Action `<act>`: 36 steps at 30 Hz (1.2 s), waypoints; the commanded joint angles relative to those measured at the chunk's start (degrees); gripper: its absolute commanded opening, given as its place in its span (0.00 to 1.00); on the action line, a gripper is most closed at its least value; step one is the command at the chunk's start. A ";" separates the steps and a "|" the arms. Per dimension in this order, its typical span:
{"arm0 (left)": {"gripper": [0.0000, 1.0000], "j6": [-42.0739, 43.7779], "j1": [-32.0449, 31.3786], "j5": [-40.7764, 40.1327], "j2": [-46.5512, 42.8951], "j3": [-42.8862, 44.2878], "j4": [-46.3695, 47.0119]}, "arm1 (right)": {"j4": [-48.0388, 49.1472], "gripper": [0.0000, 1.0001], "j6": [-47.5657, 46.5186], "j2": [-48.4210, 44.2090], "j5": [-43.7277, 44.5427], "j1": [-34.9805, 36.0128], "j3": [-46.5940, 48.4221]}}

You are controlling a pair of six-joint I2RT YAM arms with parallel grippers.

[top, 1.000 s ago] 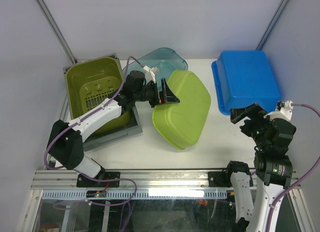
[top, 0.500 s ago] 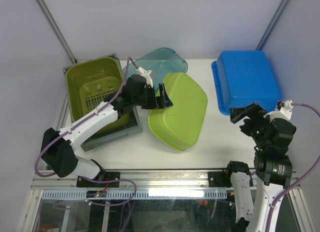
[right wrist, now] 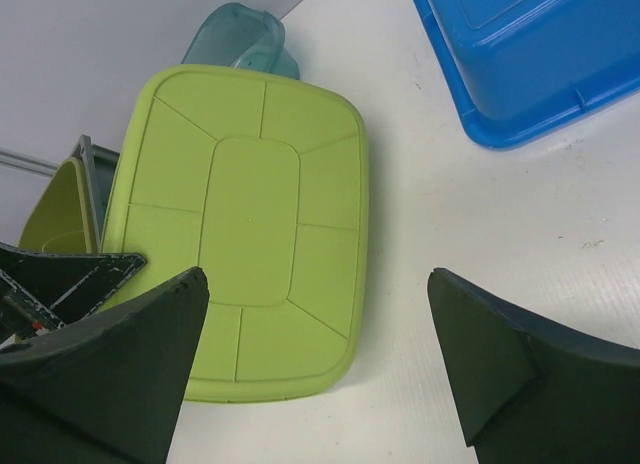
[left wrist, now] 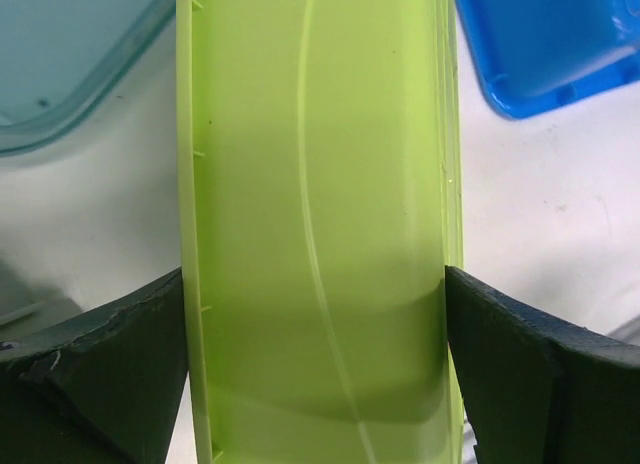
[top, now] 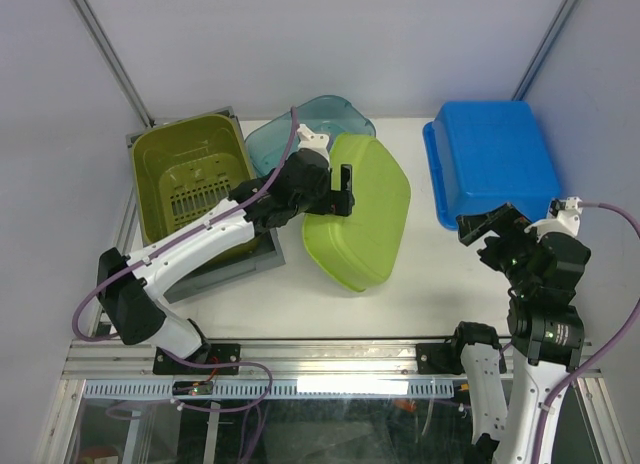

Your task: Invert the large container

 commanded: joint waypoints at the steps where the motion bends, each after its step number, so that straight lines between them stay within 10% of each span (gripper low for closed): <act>1: 0.99 6.82 0.40 -11.54 0.89 1.73 -7.33 | 2.57 0.95 -1.68 1.33 -1.70 0.29 0.30; 7: 0.99 6.38 1.38 -6.97 -0.15 2.26 -6.26 | 3.24 0.95 -1.43 1.31 -2.40 0.22 -0.20; 21: 0.99 -16.37 19.63 45.58 -14.49 -17.59 29.35 | 3.40 0.96 -1.49 1.10 -3.09 0.23 -0.70; 29: 0.99 -23.83 19.61 45.23 -14.40 -26.53 39.31 | 10.25 0.96 0.43 0.52 -20.71 0.25 -3.46; 36: 0.99 -13.72 19.70 37.29 -13.96 -23.24 27.04 | 20.53 0.98 9.56 -0.86 -35.83 3.08 -11.21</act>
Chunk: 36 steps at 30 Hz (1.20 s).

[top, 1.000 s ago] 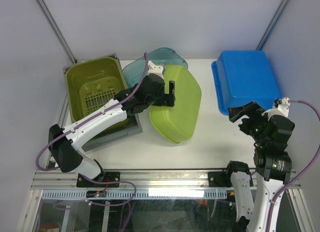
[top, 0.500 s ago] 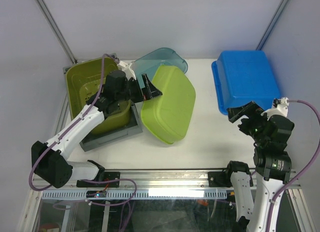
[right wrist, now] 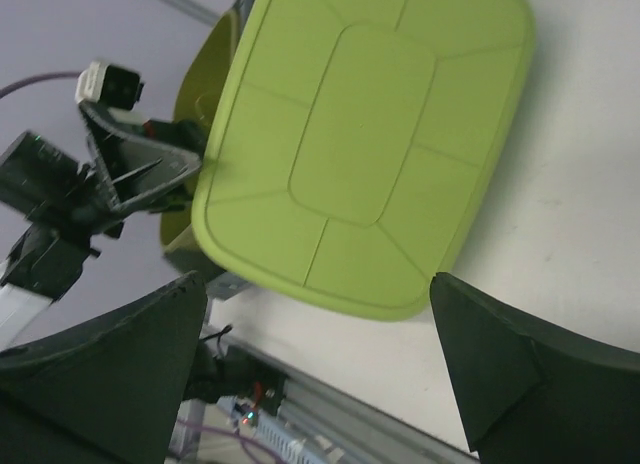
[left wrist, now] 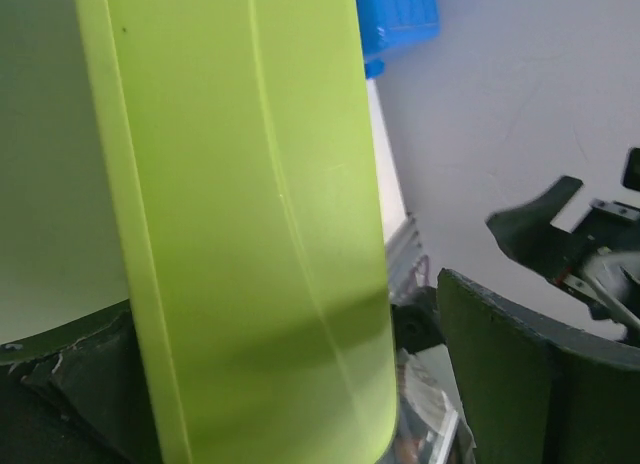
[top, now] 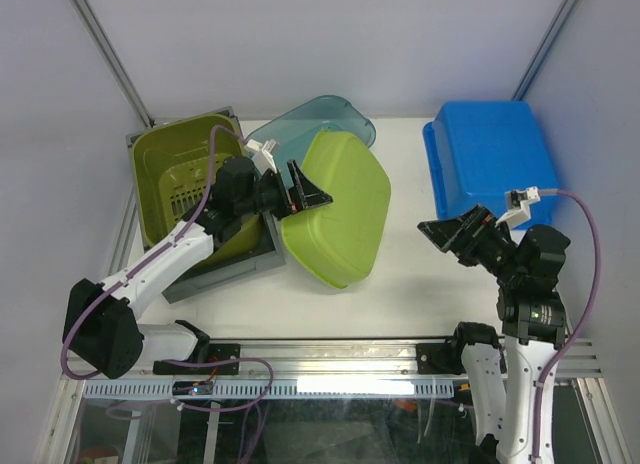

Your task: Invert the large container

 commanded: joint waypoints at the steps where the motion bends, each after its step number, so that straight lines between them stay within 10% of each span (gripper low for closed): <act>1: 0.99 7.60 0.04 -5.43 -0.84 4.50 -5.81 | 8.37 0.98 5.16 -1.41 -11.46 2.70 -1.74; 9: 0.99 11.83 0.05 -6.97 0.01 7.17 -12.32 | 18.12 0.99 8.13 3.76 -10.27 11.72 -6.29; 17: 0.99 10.53 -0.04 -9.20 -0.90 5.42 -12.89 | 14.52 0.99 -0.16 20.15 28.08 57.22 3.74; 26: 0.99 10.86 -0.19 -10.27 0.27 3.73 -14.12 | 25.56 0.99 3.99 24.89 26.10 69.30 1.57; 36: 0.99 7.57 -10.24 -11.86 9.07 9.50 -10.07 | 36.32 0.99 13.11 26.15 50.66 78.35 -7.33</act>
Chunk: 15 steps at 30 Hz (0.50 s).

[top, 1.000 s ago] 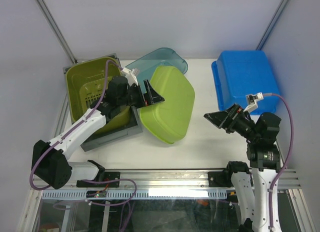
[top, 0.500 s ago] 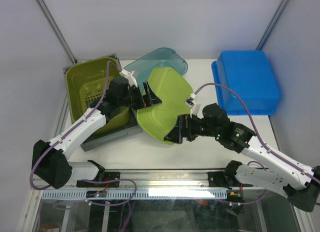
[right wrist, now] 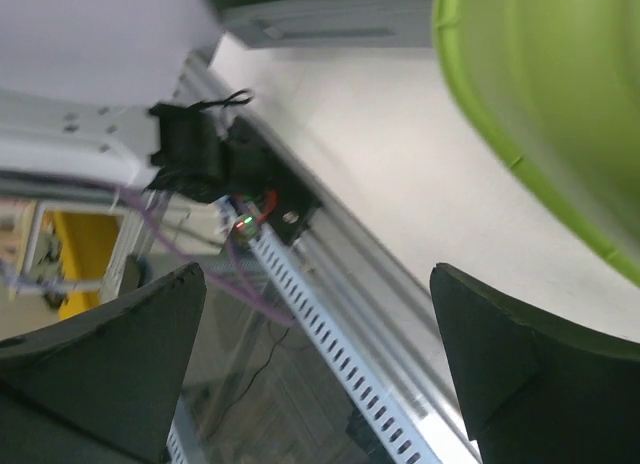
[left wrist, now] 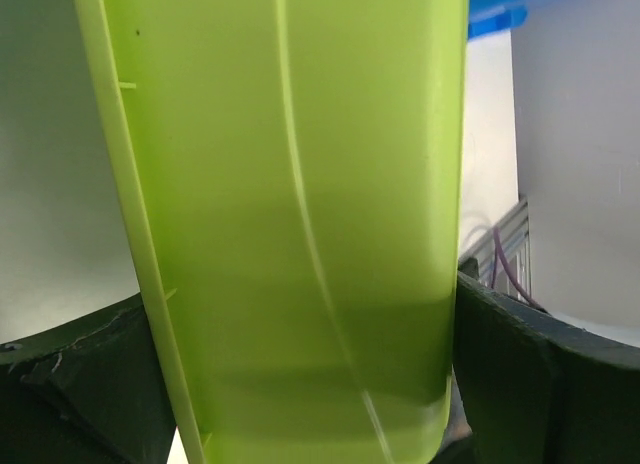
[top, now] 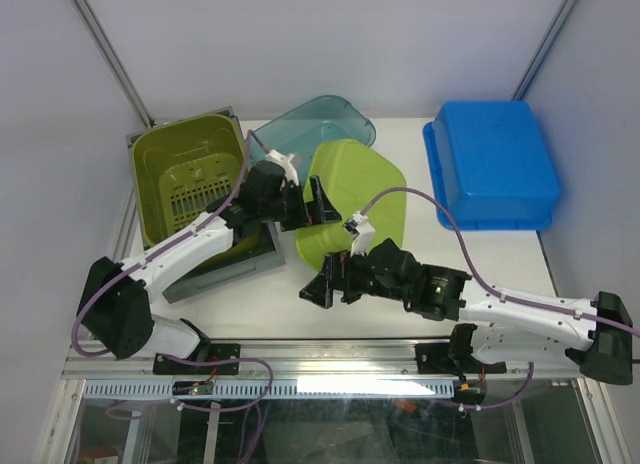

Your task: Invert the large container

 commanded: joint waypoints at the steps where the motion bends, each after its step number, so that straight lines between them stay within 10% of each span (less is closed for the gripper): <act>1: 0.99 -0.53 -6.35 0.00 5.60 6.17 4.00 | 4.47 0.99 4.97 -6.10 16.95 -0.08 -3.20; 9: 0.99 2.55 -7.16 0.80 8.10 7.99 1.31 | -7.94 0.99 10.23 -18.22 28.29 -0.08 -7.37; 15: 0.99 -0.43 -7.24 1.93 8.03 7.17 2.59 | 0.15 0.99 12.71 -17.90 19.95 0.00 -12.19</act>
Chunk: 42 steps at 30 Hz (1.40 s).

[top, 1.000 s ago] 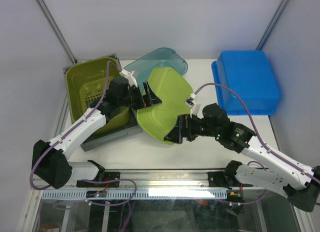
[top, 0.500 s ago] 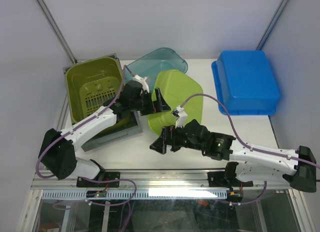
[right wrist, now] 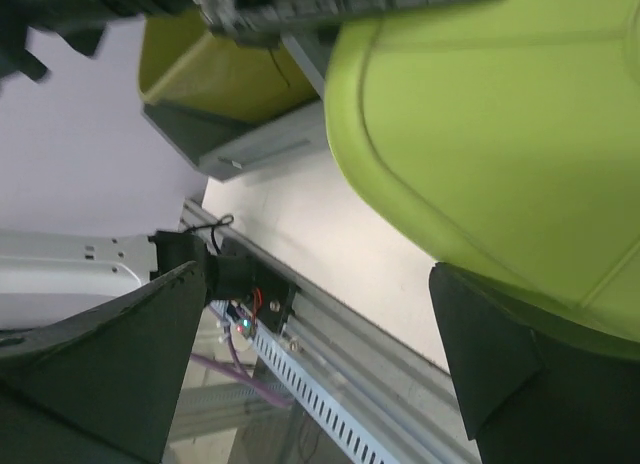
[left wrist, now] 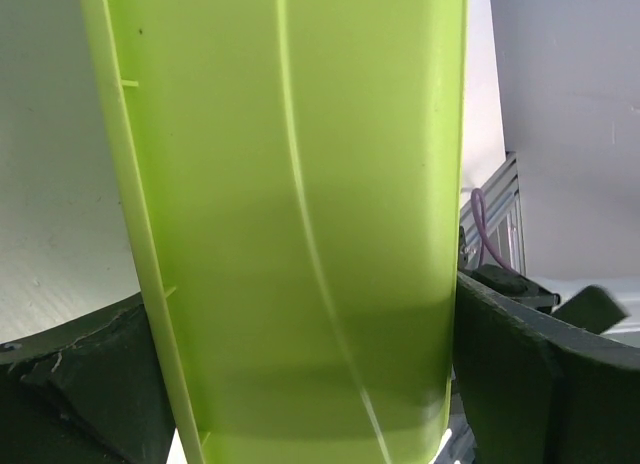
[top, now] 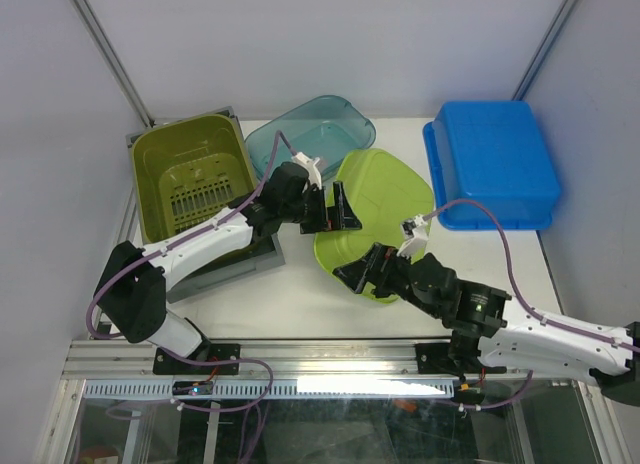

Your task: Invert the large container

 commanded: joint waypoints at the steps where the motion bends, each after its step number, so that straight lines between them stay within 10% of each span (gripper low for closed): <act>1: 0.99 -0.87 0.22 0.31 -0.57 1.21 1.22 | 6.26 0.99 4.46 2.64 -3.92 0.28 -3.30; 14: 0.99 -26.74 0.22 -6.38 -11.92 -21.64 31.21 | 16.74 0.99 36.70 -7.13 4.42 2.57 -18.77; 26: 0.99 -25.58 -0.45 -6.60 -10.55 -20.31 29.22 | -1.15 0.99 57.03 -8.67 11.27 2.54 -15.34; 42: 0.99 -26.65 -0.47 -7.93 -10.26 -19.67 27.48 | 6.16 0.99 69.64 -1.77 4.13 2.74 -18.78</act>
